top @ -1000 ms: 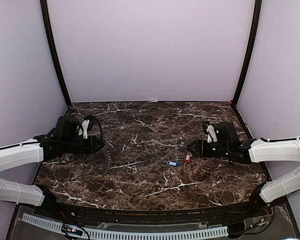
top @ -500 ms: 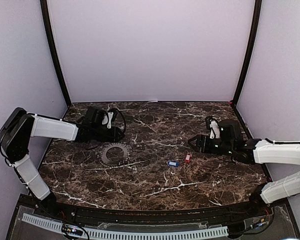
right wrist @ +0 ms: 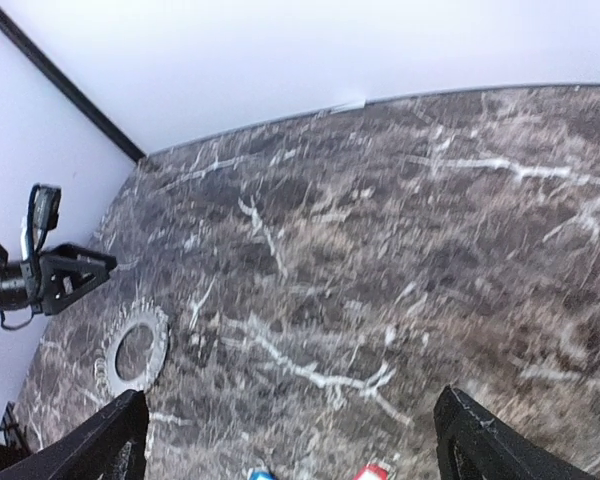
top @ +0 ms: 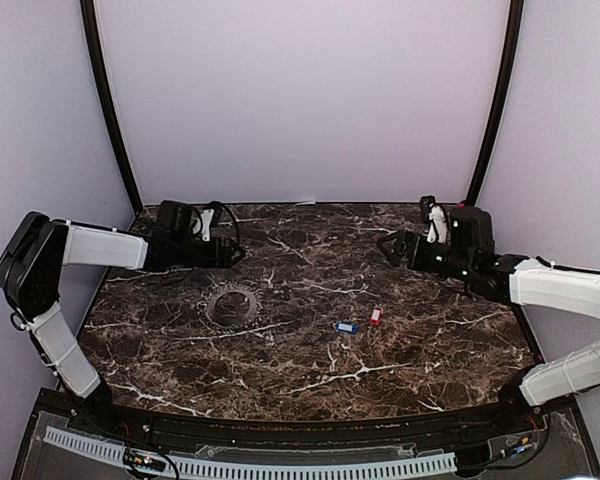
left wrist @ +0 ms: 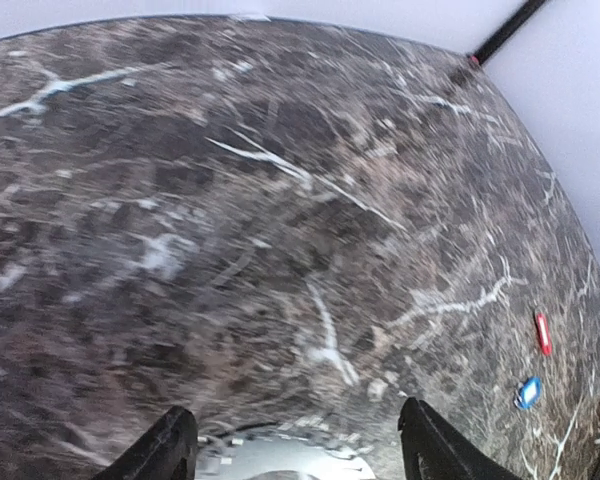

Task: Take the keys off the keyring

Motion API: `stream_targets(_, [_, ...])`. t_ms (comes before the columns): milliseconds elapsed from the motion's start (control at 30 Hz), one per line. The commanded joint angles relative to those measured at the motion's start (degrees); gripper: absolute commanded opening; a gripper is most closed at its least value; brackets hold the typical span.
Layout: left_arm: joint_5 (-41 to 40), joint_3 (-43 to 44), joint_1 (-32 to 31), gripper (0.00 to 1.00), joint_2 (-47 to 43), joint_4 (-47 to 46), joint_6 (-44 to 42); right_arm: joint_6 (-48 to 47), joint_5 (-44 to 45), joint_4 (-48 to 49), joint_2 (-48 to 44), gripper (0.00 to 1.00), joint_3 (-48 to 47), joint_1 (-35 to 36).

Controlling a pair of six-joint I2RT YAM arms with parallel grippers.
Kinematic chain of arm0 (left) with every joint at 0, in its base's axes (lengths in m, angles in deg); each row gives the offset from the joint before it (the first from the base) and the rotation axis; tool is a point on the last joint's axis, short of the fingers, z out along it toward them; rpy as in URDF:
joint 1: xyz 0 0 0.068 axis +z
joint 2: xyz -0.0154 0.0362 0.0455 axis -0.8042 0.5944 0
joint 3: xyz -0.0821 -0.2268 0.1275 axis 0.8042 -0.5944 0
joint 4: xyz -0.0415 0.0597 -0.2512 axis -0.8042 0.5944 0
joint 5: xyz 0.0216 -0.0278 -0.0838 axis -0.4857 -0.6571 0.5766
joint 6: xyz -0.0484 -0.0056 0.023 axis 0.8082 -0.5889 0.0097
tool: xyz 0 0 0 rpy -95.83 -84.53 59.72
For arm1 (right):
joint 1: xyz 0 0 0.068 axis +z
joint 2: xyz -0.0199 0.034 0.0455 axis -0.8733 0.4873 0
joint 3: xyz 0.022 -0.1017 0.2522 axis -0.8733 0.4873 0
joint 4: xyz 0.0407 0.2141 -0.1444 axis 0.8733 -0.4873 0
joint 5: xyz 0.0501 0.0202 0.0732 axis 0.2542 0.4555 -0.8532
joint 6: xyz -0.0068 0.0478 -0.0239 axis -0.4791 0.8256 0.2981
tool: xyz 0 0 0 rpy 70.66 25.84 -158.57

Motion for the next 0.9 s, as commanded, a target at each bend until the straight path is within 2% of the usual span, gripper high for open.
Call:
stream_targets(0, [1.29,-4.23,11.14,0.72,-8.57,-3.62,1.33,-3.17,-3.41,4.09,2.79,0.99,-4.04,-9.30])
stream_targets(133, [1.42,-12.40,25.67,0.73,-18.10,-6.05,4.60,-4.05,-4.47,5.08,1.95,0.99,-0.91,-21.71])
stream_targets(200, [-1.77,-17.00,34.89,0.75,-22.40,-6.96,7.24,-5.13,-2.70,7.58,-0.41,0.99,2.32,-26.44])
stream_targets(267, [-7.28,-20.72,39.67,0.76,-27.06,-7.92,8.55,-7.33,2.45,11.40,-3.92,0.99,6.53,-29.18])
stream_targets(333, [-14.04,-25.52,40.22,0.77,-31.28,-11.51,6.43,-10.17,7.73,16.68,-8.21,0.99,12.21,-30.05])
stream_targets(367, [-14.39,-28.71,40.15,0.80,-33.02,-15.54,5.06,-11.71,10.33,20.00,-9.38,0.99,14.50,-30.13])
stream_targets(433, [-11.52,-35.18,39.46,0.86,-34.80,-25.52,0.77,-14.34,13.87,26.97,-11.66,1.00,19.35,-30.20])
stream_targets(533, [-7.40,-43.81,35.66,0.90,-32.66,-42.02,-7.55,-17.73,16.71,37.51,-10.76,1.00,24.72,-30.22])
stream_targets(633, [-4.78,-41.56,34.86,0.91,-30.27,-39.57,-7.64,-18.87,17.54,44.17,-7.04,1.00,27.29,-30.30])
stream_targets(733, [-5.30,-41.56,34.37,0.92,-27.63,-42.97,-8.52,-19.74,17.35,49.34,-2.97,0.99,28.03,-30.27])
stream_targets(867, [-5.12,-40.10,33.67,0.92,-23.19,-43.98,-8.82,-22.10,17.22,50.12,-0.92,0.98,27.12,-30.17])
